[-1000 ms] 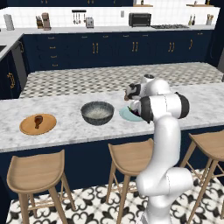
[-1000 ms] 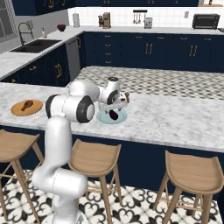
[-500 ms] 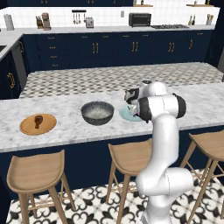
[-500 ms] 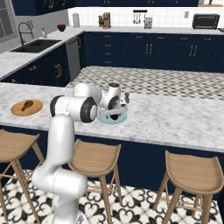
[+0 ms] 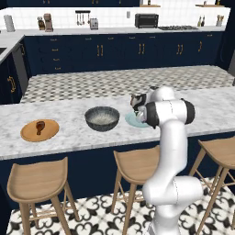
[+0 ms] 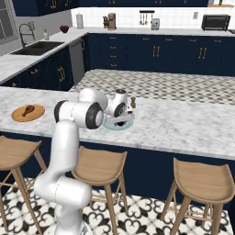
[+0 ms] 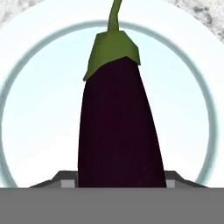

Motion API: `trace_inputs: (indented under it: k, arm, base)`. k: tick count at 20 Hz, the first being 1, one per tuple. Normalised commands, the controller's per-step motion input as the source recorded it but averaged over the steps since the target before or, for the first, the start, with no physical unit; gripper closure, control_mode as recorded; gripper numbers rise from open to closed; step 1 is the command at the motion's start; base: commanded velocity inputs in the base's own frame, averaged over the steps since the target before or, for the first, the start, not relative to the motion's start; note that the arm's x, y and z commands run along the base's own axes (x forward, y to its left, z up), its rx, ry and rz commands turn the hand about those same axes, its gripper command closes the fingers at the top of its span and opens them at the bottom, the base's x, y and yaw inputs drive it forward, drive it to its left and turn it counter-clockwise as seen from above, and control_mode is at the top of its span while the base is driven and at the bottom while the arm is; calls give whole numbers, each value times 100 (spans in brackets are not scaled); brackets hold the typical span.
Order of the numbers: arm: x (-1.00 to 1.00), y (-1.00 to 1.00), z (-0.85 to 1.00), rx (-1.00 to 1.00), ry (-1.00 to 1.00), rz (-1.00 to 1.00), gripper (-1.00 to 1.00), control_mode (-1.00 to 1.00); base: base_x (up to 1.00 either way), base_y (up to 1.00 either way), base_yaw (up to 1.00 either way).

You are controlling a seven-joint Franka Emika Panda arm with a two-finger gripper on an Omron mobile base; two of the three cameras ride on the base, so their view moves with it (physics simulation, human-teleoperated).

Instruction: Pick the chicken drumstick and eggplant from their plates and place them in the bowl. Then put the bowl in the fridge.

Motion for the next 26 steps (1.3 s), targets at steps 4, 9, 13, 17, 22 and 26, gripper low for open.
trace_inputs:
  k: [4, 9, 13, 17, 22, 26]
  arm:
    - [-75, 16, 49, -4, 0, 0, 100, -100]
    - [-92, 35, 81, 0, 0, 0, 100, -100]
    - [-75, 56, 83, 0, -2, 1, 100, -100]
    - [-14, 87, 73, 1, 5, 8, 100, -100]
    - [21, 99, 29, 0, 5, 4, 100, -100]
    - [57, 89, -4, 0, 18, 0, 100, -100]
  base:
    - [0, 0, 0]
    - [0, 0, 0]
    - [0, 0, 0]
    - [0, 0, 0]
    - [0, 0, 0]
    - [0, 0, 0]
